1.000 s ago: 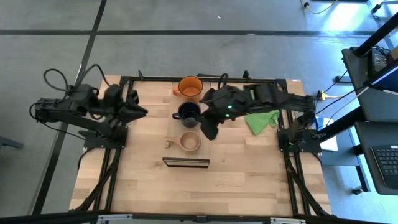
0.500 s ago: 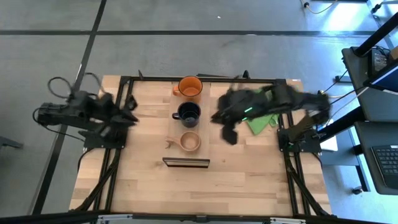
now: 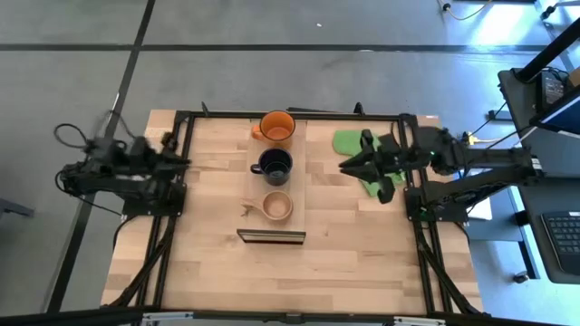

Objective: Stack small to large cups/mugs on shelf
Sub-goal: Return to Home Position

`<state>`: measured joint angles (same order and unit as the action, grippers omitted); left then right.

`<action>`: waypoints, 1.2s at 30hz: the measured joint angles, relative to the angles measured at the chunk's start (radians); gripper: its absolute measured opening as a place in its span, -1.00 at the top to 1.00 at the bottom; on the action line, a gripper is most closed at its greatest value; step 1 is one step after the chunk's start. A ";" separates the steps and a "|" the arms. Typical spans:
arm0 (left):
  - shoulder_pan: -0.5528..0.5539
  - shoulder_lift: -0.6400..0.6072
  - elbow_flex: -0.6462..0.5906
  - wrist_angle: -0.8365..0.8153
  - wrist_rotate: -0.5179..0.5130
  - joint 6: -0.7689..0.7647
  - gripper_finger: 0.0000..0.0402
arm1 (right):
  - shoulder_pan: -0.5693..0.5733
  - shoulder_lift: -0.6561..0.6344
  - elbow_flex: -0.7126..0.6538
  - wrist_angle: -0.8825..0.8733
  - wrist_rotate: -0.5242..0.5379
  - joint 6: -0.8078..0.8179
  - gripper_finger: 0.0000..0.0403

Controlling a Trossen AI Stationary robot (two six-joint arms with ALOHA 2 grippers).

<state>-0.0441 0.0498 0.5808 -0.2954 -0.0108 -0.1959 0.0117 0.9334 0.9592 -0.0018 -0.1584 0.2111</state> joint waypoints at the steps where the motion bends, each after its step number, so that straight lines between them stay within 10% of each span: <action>1: 0.000 0.006 -0.003 -0.021 -0.008 0.002 0.69 | -0.002 -0.029 -0.057 0.068 0.000 -0.003 0.68; 14: 0.000 -0.044 -0.021 -0.008 0.006 -0.009 0.69 | -0.016 -0.272 -0.527 0.530 0.000 0.089 0.68; 36: 0.000 -0.046 -0.426 0.509 0.045 -0.127 0.69 | -0.016 -0.412 -0.769 0.768 0.039 0.187 0.68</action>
<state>-0.0441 0.0040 0.1549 0.2138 0.0341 -0.3227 -0.0044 0.5215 0.1903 0.7666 -0.1195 0.3979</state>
